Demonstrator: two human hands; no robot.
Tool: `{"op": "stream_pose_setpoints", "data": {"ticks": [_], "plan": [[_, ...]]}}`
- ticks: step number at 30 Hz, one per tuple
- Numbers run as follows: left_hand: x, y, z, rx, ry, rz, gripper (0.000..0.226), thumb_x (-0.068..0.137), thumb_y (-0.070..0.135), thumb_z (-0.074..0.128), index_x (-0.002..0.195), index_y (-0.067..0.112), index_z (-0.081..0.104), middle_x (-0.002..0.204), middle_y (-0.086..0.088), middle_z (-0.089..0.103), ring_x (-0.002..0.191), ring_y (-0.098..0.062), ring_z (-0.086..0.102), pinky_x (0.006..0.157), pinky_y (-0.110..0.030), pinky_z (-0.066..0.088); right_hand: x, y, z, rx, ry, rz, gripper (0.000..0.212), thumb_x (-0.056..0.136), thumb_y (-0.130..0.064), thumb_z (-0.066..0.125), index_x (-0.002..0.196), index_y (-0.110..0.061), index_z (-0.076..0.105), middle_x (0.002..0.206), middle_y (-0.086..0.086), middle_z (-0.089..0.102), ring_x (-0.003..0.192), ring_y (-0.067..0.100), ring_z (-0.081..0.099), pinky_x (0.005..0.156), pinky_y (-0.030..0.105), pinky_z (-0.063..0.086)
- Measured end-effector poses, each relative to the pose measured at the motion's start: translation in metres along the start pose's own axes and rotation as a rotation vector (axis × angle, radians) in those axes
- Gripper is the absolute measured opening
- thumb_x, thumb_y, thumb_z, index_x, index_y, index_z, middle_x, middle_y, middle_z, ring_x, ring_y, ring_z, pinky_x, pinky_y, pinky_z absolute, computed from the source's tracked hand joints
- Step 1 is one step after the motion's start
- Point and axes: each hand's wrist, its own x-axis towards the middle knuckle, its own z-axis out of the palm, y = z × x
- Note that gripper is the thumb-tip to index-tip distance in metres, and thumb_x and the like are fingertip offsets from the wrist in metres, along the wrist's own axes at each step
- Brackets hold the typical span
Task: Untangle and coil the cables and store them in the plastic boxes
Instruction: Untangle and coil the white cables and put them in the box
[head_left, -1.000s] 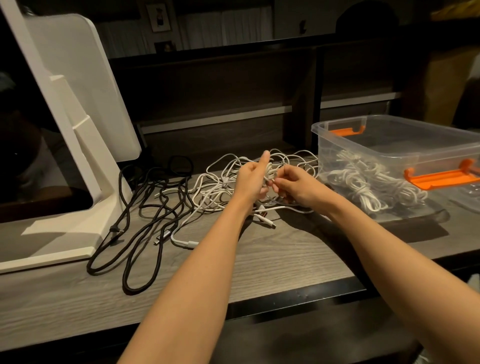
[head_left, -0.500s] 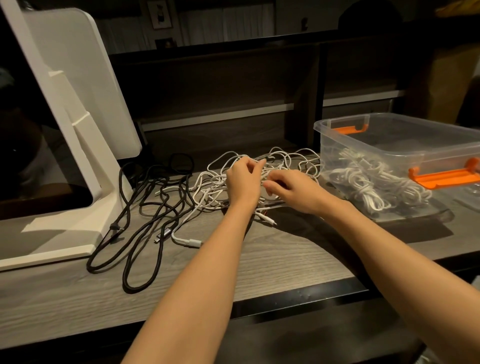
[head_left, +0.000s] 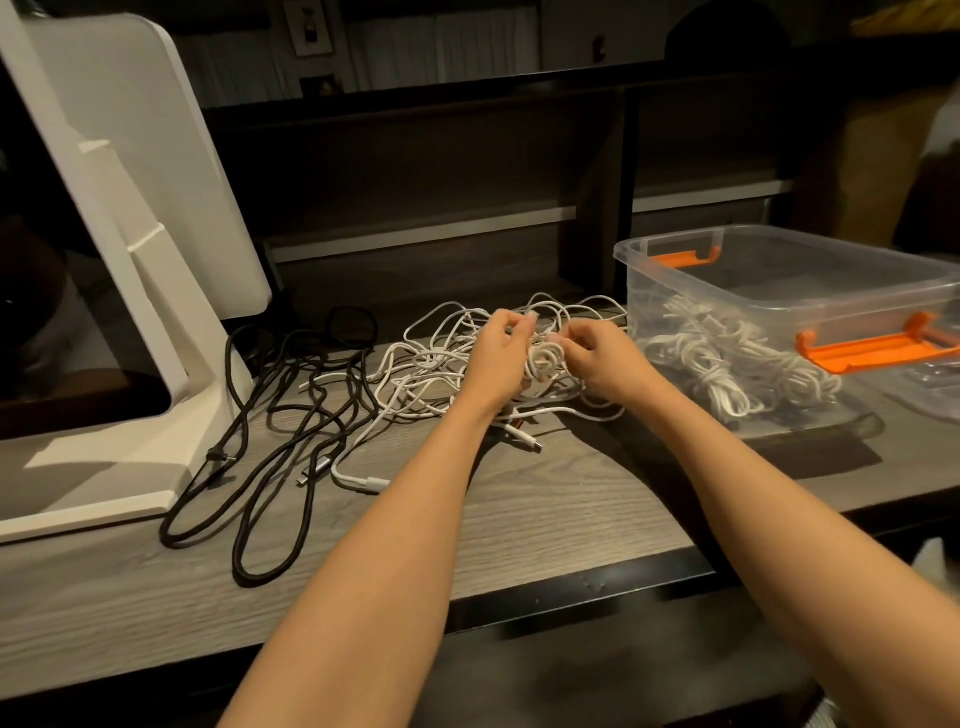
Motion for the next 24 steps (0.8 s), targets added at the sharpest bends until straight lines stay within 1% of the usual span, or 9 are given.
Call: {"op": "stream_pose_setpoints", "data": {"ticks": [2,4,6,8,10,13,18,21,24], "plan": [[-0.002,0.003,-0.004,-0.121,-0.098,-0.059,0.029,0.104,0.039,0.035,0.089,0.016,0.045,0.068,-0.001,0.053,0.043,-0.002,0.046,0.039,-0.015,0.034,0.000,0.001,0.002,0.016,-0.036,0.061,0.021,0.099,-0.019,0.048,0.084,-0.009,0.059,0.066,-0.003,0.054,0.058,0.006,0.050,0.051,0.013,0.039],[-0.003,0.003,-0.009,-0.128,-0.203,-0.077,0.031,0.101,0.043,0.041,0.094,0.013,0.049,0.073,-0.002,0.058,0.051,-0.004,0.050,0.041,-0.014,0.035,-0.001,0.000,0.002,0.028,-0.057,0.094,0.021,0.100,-0.019,0.046,0.087,-0.008,0.059,0.065,-0.002,0.056,0.057,0.008,0.052,0.049,0.012,0.041],[-0.002,0.002,-0.012,-0.098,-0.244,-0.085,0.030,0.098,0.039,0.052,0.103,0.009,0.057,0.084,-0.001,0.061,0.065,-0.005,0.055,0.047,-0.013,0.039,-0.002,-0.002,0.001,-0.009,-0.084,0.092,0.021,0.100,-0.020,0.045,0.088,-0.010,0.059,0.068,-0.002,0.056,0.061,0.012,0.054,0.058,0.018,0.045],[-0.002,0.000,-0.013,-0.119,-0.248,-0.091,0.031,0.097,0.035,0.055,0.106,0.006,0.060,0.082,-0.001,0.060,0.058,-0.002,0.052,0.046,-0.013,0.037,-0.003,-0.003,0.002,-0.041,-0.116,0.088,0.022,0.101,-0.023,0.044,0.093,-0.011,0.061,0.074,0.001,0.059,0.071,0.018,0.058,0.070,0.031,0.048],[-0.002,0.000,-0.013,-0.142,-0.242,-0.100,0.029,0.098,0.036,0.053,0.094,0.008,0.060,0.077,-0.002,0.057,0.048,-0.004,0.043,0.045,-0.013,0.031,-0.003,-0.005,0.002,-0.046,-0.142,0.089,0.022,0.101,-0.023,0.043,0.093,-0.011,0.061,0.077,0.003,0.060,0.075,0.021,0.060,0.073,0.034,0.050],[-0.002,0.003,-0.009,-0.100,-0.185,-0.139,0.036,0.100,0.041,0.047,0.077,0.015,0.054,0.069,0.001,0.045,0.046,-0.005,0.036,0.043,-0.013,0.027,-0.006,-0.009,-0.003,-0.028,-0.220,0.073,0.024,0.101,-0.022,0.043,0.085,-0.014,0.058,0.068,0.000,0.056,0.062,0.012,0.053,0.062,0.023,0.044],[-0.001,0.003,-0.008,-0.089,-0.130,-0.239,0.040,0.102,0.047,0.040,0.102,0.009,0.054,0.072,0.000,0.038,0.050,-0.007,0.034,0.046,-0.017,0.028,-0.009,-0.016,-0.005,-0.036,-0.277,-0.014,0.032,0.100,-0.025,0.046,0.070,-0.018,0.053,0.058,-0.005,0.050,0.045,-0.001,0.044,0.053,0.012,0.037],[-0.001,0.003,-0.006,-0.051,-0.106,-0.240,0.040,0.103,0.047,0.036,0.101,0.011,0.053,0.070,0.000,0.037,0.054,-0.008,0.035,0.050,-0.020,0.029,-0.011,-0.017,-0.007,-0.041,-0.251,-0.076,0.030,0.098,-0.024,0.051,0.070,-0.017,0.056,0.055,-0.007,0.052,0.043,-0.002,0.046,0.052,0.010,0.038],[-0.002,0.004,-0.003,-0.007,-0.089,-0.218,0.034,0.105,0.044,0.030,0.099,0.017,0.050,0.071,0.002,0.040,0.058,-0.008,0.036,0.052,-0.020,0.031,-0.014,-0.016,-0.008,0.015,-0.212,-0.097,0.021,0.096,-0.022,0.056,0.077,-0.015,0.062,0.057,-0.005,0.063,0.047,-0.001,0.056,0.055,0.010,0.044]]}}
